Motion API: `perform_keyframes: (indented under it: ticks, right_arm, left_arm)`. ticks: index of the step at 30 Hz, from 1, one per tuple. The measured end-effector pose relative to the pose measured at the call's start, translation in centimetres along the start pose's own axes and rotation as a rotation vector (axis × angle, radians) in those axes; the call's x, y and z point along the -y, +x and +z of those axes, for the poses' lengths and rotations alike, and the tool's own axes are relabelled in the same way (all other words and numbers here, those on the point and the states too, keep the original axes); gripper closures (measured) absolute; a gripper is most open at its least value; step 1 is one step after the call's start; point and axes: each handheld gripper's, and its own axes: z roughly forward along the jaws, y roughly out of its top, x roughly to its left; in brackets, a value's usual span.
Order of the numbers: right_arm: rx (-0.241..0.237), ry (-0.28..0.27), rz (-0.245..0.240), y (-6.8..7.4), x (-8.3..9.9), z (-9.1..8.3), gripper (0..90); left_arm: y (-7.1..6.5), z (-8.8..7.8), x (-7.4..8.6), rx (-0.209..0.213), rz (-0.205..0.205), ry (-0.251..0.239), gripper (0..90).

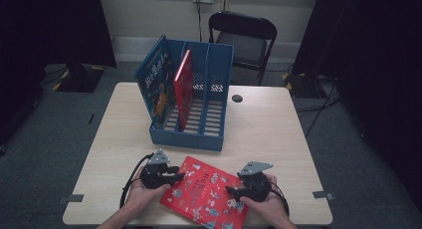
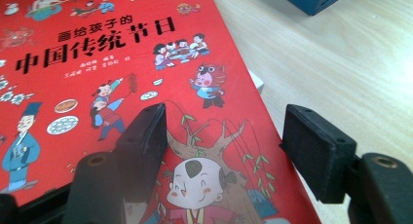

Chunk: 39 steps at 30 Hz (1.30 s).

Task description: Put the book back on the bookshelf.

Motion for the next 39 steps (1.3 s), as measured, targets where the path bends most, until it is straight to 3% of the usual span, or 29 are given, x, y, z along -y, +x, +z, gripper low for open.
perform_keyframes:
  ticks: [2, 6, 10, 15, 20, 23, 33, 39]
  right_arm:
    - [-0.007, 0.001, 0.003, 0.0, 0.0, -0.1, 33.9]
    - [-0.036, -0.006, 0.022, 0.0, -0.3, 0.3, 32.8]
    - [-0.043, 0.0, 0.003, 0.4, -1.0, 1.0, 31.9]
    - [-0.059, 0.002, -0.002, 0.3, -1.7, 1.6, 32.4]
    - [-0.057, 0.012, -0.008, 0.3, -2.2, 2.3, 30.6]
    - [-0.062, 0.014, 0.005, 0.2, -2.1, 2.3, 31.5]
    - [-0.071, 0.01, 0.017, 0.0, -1.9, 2.3, 32.0]
    - [-0.066, 0.008, 0.013, 0.1, -1.9, 2.3, 31.8]
  left_arm:
    - [-0.2, 0.2, -0.3, -0.019, 0.02, 0.007, 62.6]
    - [-0.3, 1.1, -1.0, -0.013, 0.019, -0.006, 64.2]
    - [-0.7, 1.8, -1.7, -0.026, 0.048, 0.003, 64.9]
    - [-0.6, 3.1, -2.5, -0.012, 0.024, -0.013, 65.6]
    - [-0.7, 3.6, -2.9, -0.001, 0.031, -0.019, 65.7]
    - [-0.6, 3.1, -2.7, 0.021, 0.011, 0.011, 61.6]
    - [-1.8, -0.7, 0.2, 0.045, 0.051, 0.096, 49.0]
    - [-2.5, -2.5, 2.2, 0.048, 0.06, 0.092, 42.6]
